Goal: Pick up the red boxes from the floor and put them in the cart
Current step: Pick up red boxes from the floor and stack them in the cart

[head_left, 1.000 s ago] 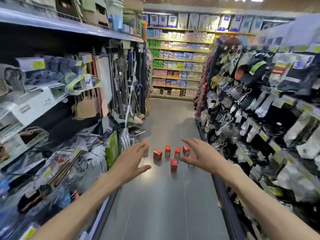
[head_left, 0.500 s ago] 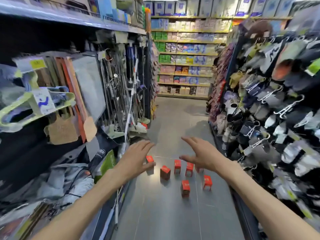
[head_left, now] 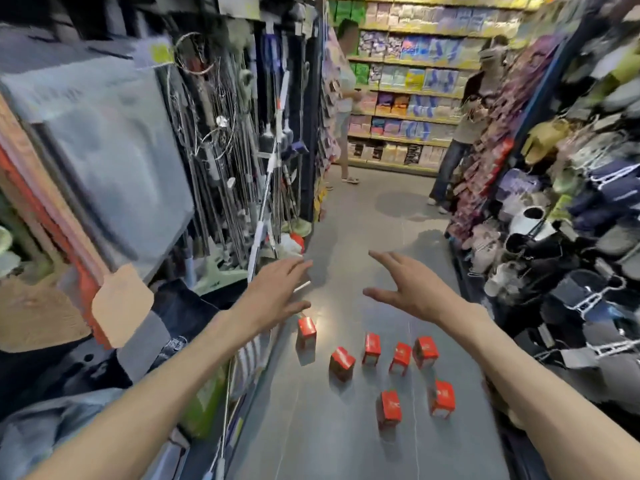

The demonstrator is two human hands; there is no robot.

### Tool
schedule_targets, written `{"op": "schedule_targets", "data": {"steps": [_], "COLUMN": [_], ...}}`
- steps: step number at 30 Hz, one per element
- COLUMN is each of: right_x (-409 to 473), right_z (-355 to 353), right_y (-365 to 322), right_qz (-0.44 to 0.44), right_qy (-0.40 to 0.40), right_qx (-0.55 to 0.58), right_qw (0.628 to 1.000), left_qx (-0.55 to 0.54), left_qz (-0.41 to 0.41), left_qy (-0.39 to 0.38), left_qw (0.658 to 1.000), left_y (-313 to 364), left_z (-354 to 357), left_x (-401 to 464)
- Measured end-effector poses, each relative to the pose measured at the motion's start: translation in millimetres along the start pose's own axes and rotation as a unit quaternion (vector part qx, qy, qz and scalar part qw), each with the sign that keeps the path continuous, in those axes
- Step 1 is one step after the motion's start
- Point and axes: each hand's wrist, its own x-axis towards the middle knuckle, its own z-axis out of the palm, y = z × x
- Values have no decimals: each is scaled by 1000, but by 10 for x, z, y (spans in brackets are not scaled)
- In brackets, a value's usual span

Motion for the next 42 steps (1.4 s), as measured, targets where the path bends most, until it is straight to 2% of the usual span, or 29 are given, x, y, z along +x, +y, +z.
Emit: {"op": "schedule_targets", "data": {"steps": [11, 20, 26, 29, 34, 37, 42], "right_x": [1683, 2861, 3427, 3588, 3583, 3454, 3131], "right_z": [592, 1809, 3172, 4066, 5900, 6944, 8176], "right_y": [1224, 2390, 2996, 3226, 3544, 3680, 3787], "right_qz": [62, 120, 156, 180, 203, 206, 231], "right_qy": [-27, -82, -116, -128, -143, -157, -174], "right_qx": [30, 86, 126, 157, 200, 210, 223], "right_qw": [997, 986, 973, 963, 948, 943, 931], "left_qx": [-39, -86, -124, -133, -129, -87, -24], "left_qz": [64, 70, 30, 34, 81, 121, 215], "left_qy": [-101, -174, -282, -305, -356, -375, -415], "left_qw": [992, 979, 951, 942, 922, 915, 884], "left_y": [-1296, -2265, -3006, -3346, -3922, -4187, -4446], "left_z": [1326, 2930, 4491, 5460, 7353, 8366, 9594], "left_x": [1877, 2928, 3113, 3097, 2871, 2680, 2431]}}
